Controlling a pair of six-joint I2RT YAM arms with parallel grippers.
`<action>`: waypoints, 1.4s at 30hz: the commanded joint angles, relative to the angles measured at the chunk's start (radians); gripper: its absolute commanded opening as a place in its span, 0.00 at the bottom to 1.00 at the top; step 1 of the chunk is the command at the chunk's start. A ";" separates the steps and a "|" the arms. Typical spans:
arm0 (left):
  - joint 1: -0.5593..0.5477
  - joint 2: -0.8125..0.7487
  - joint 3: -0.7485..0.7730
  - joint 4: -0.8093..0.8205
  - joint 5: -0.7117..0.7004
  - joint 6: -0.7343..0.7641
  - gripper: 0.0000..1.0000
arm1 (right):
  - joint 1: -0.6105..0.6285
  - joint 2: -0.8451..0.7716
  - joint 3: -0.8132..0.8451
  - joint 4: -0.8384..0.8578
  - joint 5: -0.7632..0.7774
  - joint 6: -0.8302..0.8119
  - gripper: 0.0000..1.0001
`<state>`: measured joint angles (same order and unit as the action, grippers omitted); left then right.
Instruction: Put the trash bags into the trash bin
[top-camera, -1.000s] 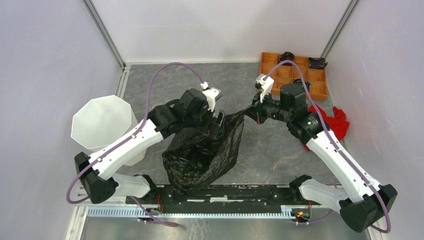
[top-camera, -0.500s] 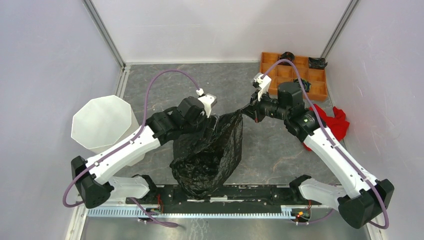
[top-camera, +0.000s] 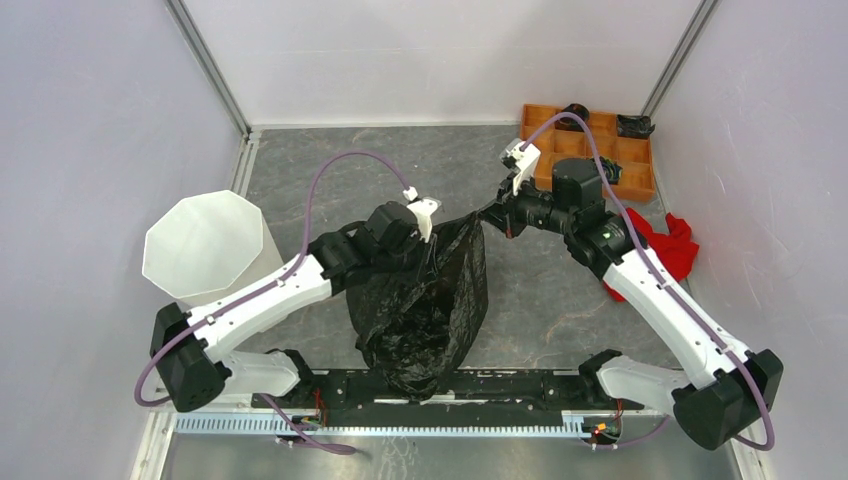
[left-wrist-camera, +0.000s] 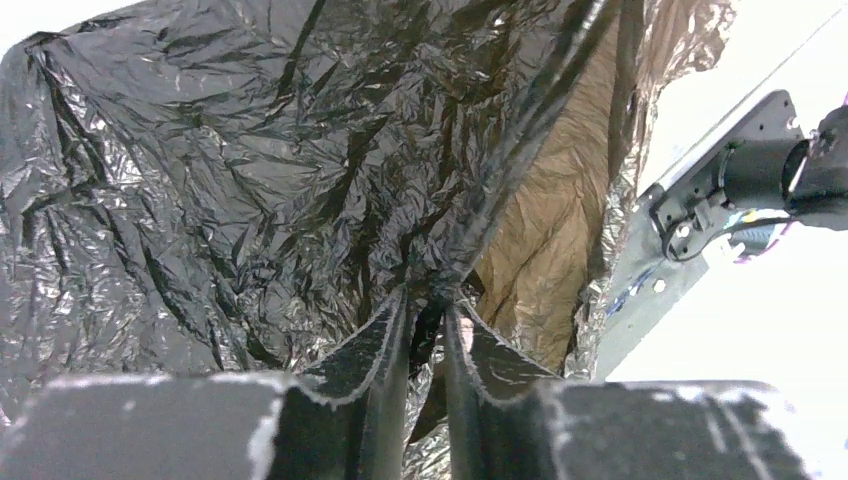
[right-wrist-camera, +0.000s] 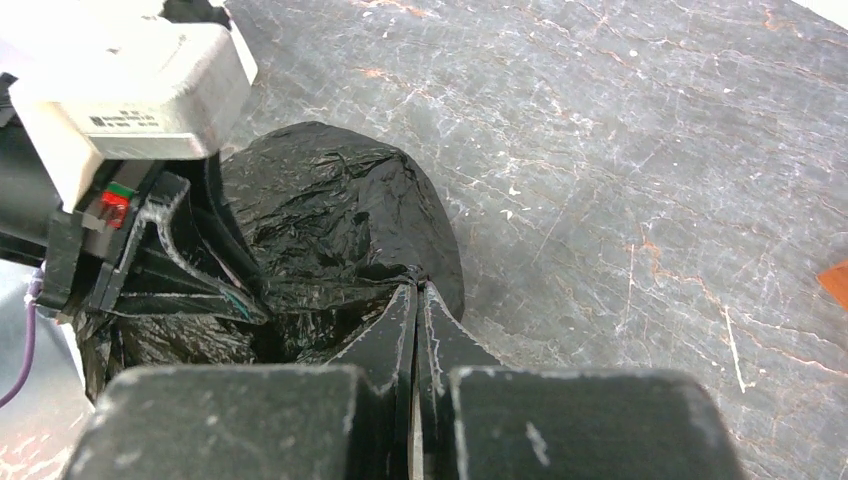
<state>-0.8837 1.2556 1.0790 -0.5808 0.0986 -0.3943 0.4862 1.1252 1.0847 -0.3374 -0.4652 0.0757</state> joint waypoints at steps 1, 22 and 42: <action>-0.006 -0.051 0.012 0.034 -0.152 -0.036 0.16 | -0.003 0.022 0.040 0.067 0.046 0.006 0.00; -0.003 -0.161 0.055 0.136 -0.393 -0.168 0.02 | 0.263 -0.079 -0.068 -0.271 0.578 0.130 0.94; -0.003 -0.166 0.039 0.144 -0.371 -0.184 0.02 | 0.545 -0.284 -0.590 0.078 0.517 0.613 0.96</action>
<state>-0.8860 1.1175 1.1004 -0.4625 -0.2535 -0.5446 0.9760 0.8356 0.5091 -0.3279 -0.0605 0.6209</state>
